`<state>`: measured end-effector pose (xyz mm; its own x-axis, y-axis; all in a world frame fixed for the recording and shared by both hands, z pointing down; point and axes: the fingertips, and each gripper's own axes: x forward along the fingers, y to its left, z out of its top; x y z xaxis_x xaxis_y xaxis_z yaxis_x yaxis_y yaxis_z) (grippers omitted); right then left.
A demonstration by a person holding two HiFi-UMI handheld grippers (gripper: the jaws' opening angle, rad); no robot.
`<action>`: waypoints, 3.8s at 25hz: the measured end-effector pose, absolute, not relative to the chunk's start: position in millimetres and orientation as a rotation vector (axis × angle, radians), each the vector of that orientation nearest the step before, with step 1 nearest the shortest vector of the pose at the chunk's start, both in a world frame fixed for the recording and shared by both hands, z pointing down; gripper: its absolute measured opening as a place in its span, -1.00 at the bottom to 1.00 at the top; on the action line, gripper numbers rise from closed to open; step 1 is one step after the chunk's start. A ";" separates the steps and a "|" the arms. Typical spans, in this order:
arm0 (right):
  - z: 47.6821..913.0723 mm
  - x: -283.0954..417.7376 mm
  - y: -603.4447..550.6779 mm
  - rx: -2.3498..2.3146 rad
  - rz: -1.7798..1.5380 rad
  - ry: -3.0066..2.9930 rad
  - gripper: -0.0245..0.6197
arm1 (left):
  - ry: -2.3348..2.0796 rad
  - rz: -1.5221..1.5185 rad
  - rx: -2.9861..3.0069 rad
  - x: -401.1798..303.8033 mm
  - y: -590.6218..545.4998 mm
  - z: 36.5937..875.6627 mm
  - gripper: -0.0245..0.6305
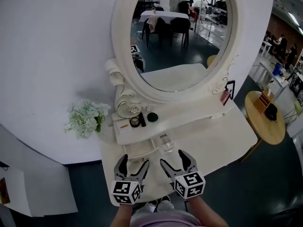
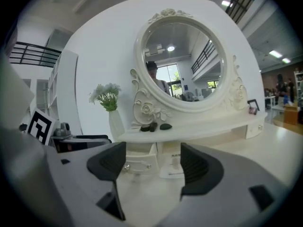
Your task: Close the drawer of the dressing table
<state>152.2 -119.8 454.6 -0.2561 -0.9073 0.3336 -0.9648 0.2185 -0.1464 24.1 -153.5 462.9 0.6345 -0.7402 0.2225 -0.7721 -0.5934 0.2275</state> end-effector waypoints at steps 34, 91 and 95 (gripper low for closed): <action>516.0 118.4 -137.2 1.364 0.432 -2.394 0.10 | -1.590 0.244 2.249 -38.7 -126.8 519.2 0.24; 557.0 106.1 -201.2 1.386 0.432 -2.279 -0.19 | -1.474 0.339 2.307 -24.8 -198.3 552.3 -0.03; 556.9 105.4 -205.1 1.392 0.431 -2.278 -0.19 | -1.474 0.336 2.307 -24.7 -202.6 551.6 -0.05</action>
<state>105.4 -205.1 556.9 -0.4009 -0.7590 0.5130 -0.8939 0.4466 -0.0378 -24.7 -202.6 551.6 0.4206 -0.8161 0.3963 -0.9072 -0.3767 0.1871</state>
